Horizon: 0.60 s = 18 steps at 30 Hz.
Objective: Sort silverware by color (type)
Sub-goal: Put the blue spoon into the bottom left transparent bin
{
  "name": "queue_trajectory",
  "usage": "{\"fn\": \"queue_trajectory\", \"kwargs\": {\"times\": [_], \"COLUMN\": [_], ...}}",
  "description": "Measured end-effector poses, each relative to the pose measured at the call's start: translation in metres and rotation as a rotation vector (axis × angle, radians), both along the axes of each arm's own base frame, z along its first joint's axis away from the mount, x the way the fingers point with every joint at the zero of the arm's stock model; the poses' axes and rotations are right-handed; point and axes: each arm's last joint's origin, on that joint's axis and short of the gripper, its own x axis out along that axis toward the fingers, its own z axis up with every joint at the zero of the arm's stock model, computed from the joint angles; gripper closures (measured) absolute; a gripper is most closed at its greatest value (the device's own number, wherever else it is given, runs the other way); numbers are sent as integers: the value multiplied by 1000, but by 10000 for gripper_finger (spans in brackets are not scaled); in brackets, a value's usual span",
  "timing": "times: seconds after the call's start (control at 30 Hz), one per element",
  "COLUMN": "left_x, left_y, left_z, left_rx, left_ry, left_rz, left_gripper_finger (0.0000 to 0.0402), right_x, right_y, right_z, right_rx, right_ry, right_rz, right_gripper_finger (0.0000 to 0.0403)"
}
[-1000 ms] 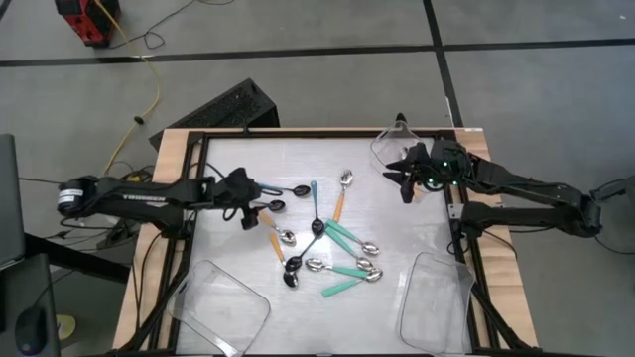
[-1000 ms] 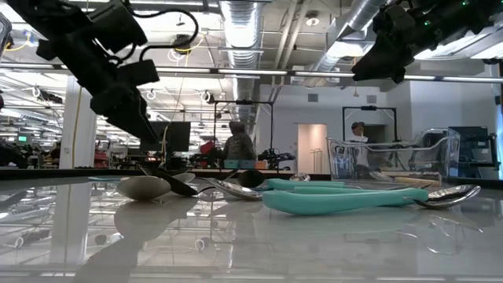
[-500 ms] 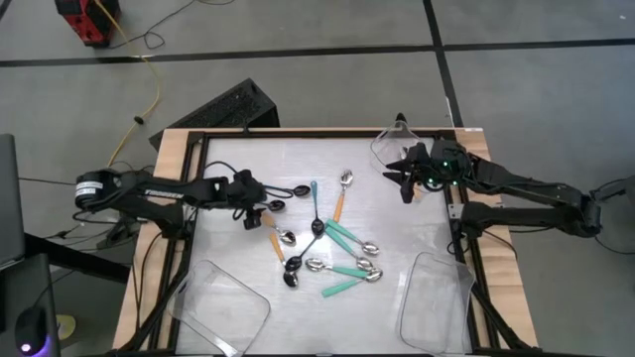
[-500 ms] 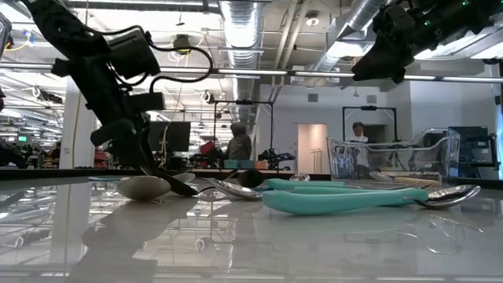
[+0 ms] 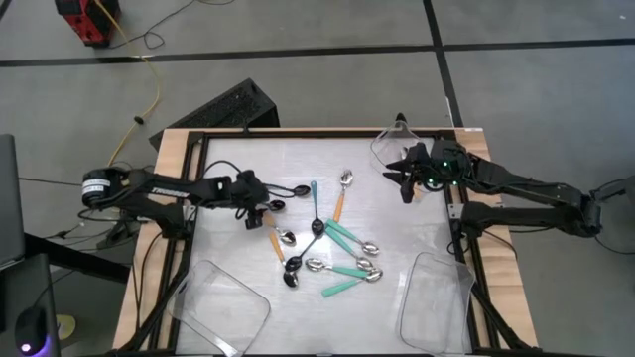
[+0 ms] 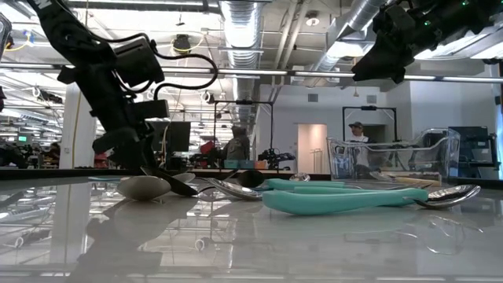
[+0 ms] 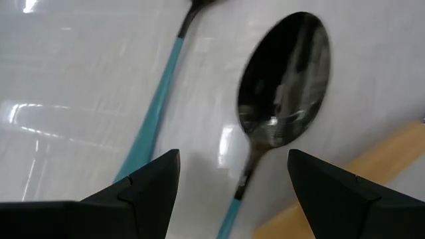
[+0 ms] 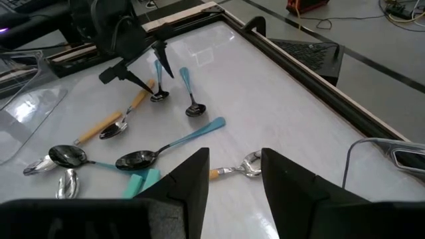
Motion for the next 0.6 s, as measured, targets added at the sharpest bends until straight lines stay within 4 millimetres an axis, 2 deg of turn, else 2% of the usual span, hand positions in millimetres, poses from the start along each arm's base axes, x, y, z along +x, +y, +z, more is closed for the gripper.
{"fn": "queue_trajectory", "kwargs": {"times": [0.2, 0.6], "left_x": [-3, -8], "left_y": [8, 7], "left_z": [0, -4], "left_rx": [-82, -108], "left_ry": [-25, 7], "left_rz": [-2, 2], "left_gripper_finger": [152, 258], "right_x": [0, 0], "right_y": [0, 0], "right_z": [0, 0], "right_rx": [6, 29], "right_ry": [-2, -10], "right_rz": [-3, -12], "right_gripper_finger": [241, 241]}}
